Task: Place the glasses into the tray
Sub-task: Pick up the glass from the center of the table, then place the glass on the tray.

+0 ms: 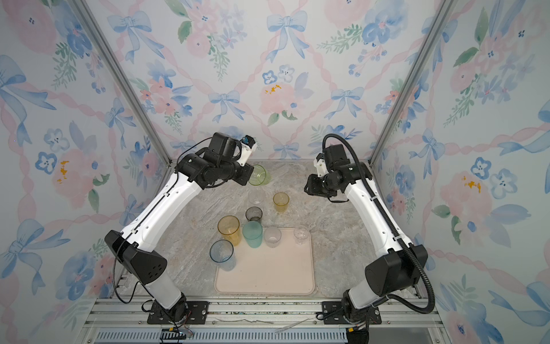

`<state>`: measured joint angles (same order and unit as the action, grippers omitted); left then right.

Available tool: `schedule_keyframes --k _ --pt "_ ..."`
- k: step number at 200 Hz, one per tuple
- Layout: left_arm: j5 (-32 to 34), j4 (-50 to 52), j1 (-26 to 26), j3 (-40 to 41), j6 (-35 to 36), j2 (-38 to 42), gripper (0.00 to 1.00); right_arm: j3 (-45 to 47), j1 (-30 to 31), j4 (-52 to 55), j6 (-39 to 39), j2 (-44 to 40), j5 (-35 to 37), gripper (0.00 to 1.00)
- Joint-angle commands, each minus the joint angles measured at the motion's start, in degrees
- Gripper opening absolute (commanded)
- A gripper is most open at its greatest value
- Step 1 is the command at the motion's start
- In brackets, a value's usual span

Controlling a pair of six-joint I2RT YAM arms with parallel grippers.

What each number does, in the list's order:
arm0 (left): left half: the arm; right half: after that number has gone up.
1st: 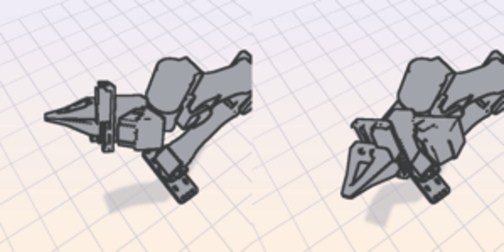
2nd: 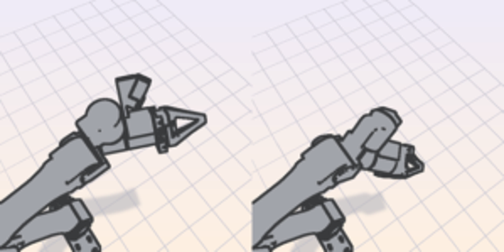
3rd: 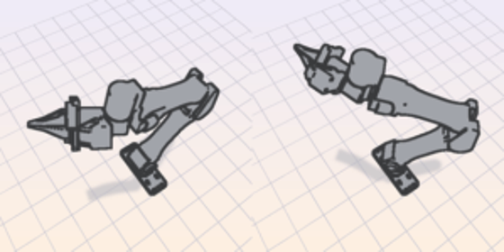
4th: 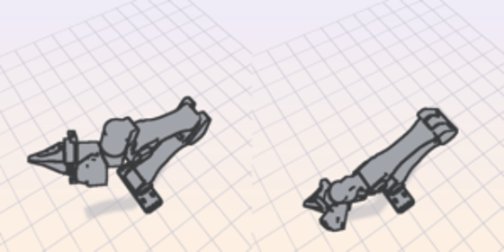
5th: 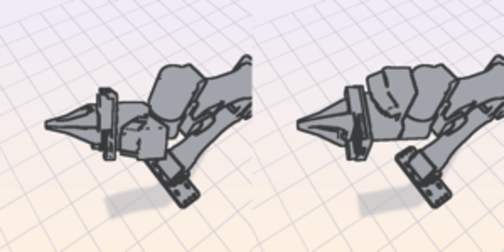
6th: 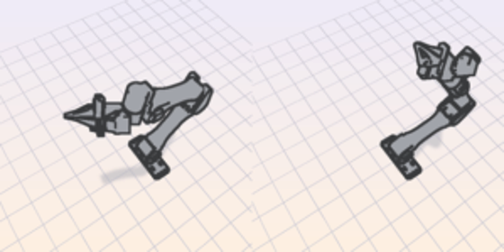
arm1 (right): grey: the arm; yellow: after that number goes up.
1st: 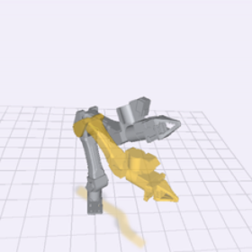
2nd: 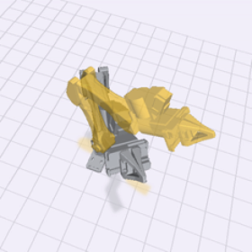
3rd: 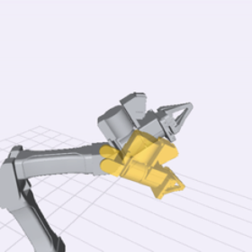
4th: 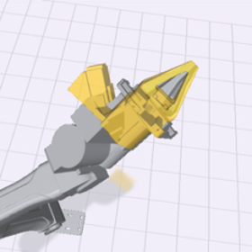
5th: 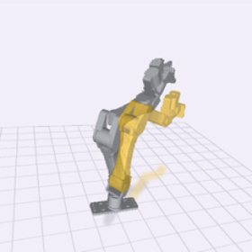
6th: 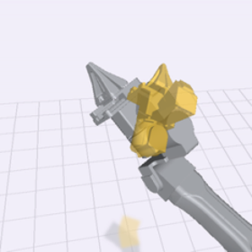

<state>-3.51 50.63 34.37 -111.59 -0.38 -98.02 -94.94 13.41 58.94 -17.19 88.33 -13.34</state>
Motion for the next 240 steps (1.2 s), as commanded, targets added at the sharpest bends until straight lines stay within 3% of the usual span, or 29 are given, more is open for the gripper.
schedule_keyframes --k 1,70,110,240 --pt "-6.2 0.4 3.7 3.0 4.6 1.7 0.08 2.6 -4.3 -3.0 -2.2 -3.0 -0.5 0.44" --pt "-11.2 1.7 15.0 9.5 6.5 2.6 0.08 3.6 -7.9 -4.6 -2.6 -4.1 -0.8 0.44" --pt "-9.8 4.8 22.1 11.1 7.8 -0.8 0.08 3.2 -7.8 -5.7 -3.2 -3.1 -2.0 0.44" --pt "2.0 6.6 24.6 24.1 4.5 -6.2 0.07 5.2 -7.8 -8.0 -2.6 -1.6 -4.4 0.44"
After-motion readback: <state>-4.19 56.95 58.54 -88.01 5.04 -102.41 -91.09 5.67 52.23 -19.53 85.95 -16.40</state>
